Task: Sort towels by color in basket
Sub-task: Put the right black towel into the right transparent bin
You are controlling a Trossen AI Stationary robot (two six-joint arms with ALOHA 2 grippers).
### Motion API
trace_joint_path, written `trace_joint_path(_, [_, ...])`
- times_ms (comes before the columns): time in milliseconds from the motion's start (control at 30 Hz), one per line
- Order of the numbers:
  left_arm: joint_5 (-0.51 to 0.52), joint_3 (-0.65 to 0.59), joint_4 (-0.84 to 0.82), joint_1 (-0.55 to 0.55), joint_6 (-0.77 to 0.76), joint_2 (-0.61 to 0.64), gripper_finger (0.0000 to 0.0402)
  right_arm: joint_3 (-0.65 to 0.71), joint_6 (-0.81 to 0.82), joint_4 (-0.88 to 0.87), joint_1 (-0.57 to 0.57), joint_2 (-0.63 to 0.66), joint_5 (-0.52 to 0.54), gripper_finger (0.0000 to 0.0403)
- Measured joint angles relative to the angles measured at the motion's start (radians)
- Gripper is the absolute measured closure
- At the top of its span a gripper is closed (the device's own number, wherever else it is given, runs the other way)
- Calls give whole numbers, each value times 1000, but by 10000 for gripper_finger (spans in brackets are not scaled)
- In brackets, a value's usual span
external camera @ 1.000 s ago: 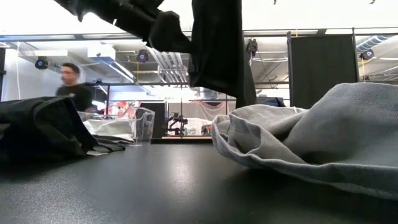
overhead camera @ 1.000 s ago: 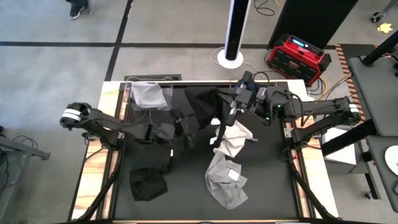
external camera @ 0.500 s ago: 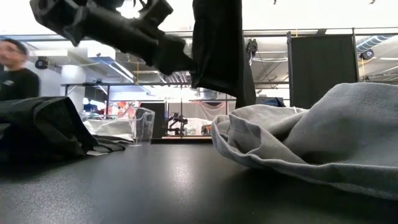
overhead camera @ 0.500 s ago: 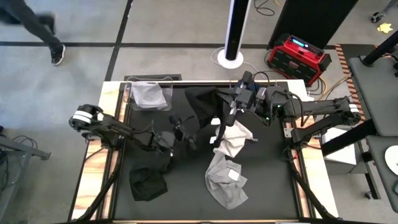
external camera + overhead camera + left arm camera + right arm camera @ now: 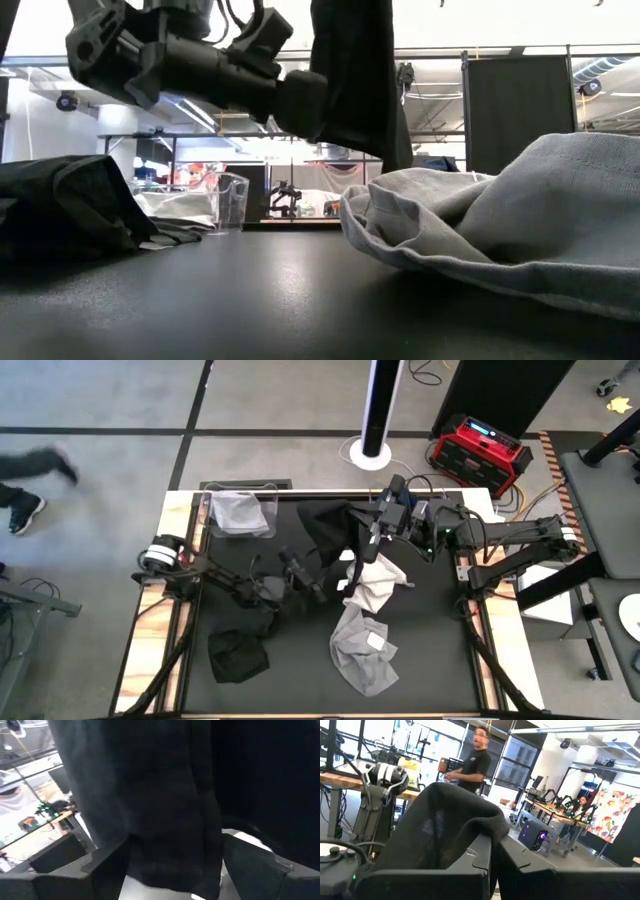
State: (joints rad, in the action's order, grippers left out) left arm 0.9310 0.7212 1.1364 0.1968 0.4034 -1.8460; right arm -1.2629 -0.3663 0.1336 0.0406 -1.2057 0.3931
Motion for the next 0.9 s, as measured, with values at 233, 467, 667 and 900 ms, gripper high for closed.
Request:
trace_joint_path(233, [27,83,34,-26,7,-83,113,0,2,3,0,0,0,394])
trace_joint_path(467, [126,149,35,-33,28,-123,131,2,18,1,0,0,-1,394])
trace_joint_path(667, [126,141,53,-36,44,-121,209,3,19,-16,0,0,-3,394])
trace_joint_path(900, [137,140,55,-11,135,-97,353,3,37,-56,0,0,-2,394])
